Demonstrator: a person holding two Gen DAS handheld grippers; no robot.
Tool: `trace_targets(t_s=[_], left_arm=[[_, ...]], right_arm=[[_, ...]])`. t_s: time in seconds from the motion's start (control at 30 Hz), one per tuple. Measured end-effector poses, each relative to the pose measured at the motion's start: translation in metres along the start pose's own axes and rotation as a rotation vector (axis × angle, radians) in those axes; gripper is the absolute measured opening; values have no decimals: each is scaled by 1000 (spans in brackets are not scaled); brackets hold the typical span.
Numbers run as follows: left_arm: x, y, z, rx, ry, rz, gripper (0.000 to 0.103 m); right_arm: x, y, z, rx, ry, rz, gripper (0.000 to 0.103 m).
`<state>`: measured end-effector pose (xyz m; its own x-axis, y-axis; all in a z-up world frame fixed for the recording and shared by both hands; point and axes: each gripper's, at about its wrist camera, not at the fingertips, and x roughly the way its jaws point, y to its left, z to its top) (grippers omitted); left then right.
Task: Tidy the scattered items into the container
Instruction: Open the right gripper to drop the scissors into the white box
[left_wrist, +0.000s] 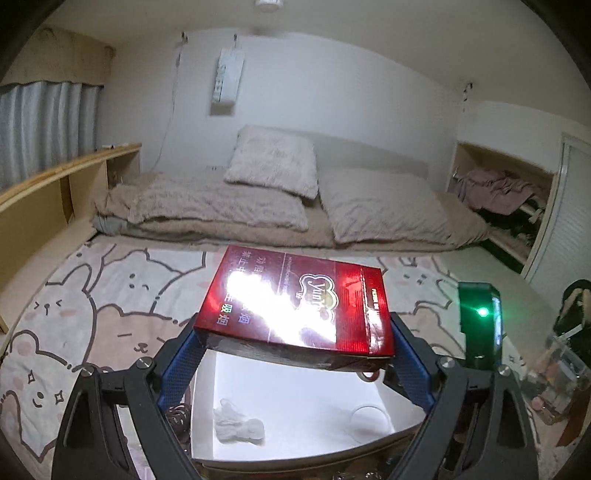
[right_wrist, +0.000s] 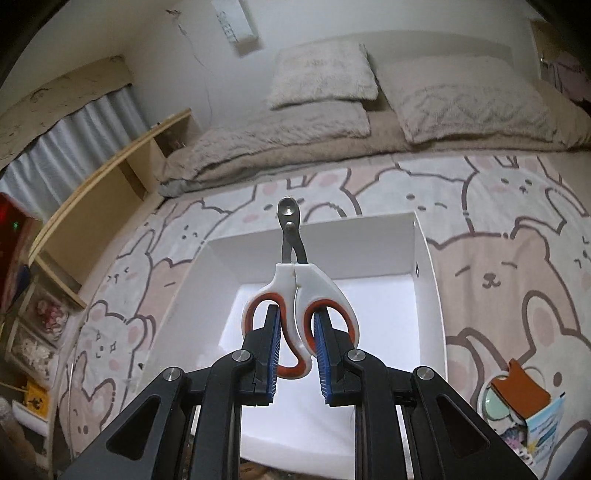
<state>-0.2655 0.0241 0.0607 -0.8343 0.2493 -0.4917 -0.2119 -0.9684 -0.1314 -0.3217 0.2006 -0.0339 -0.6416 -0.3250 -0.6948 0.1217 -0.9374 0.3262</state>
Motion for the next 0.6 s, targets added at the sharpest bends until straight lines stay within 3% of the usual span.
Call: trace_targets(t_s=[0.33, 0.6], left_arm=[[62, 1, -21, -34, 137, 51, 93], [94, 3, -44, 1, 222, 84, 93]], right_arm=[[34, -11, -18, 16, 138, -38, 18], [51, -11, -29, 17, 215, -51, 18]])
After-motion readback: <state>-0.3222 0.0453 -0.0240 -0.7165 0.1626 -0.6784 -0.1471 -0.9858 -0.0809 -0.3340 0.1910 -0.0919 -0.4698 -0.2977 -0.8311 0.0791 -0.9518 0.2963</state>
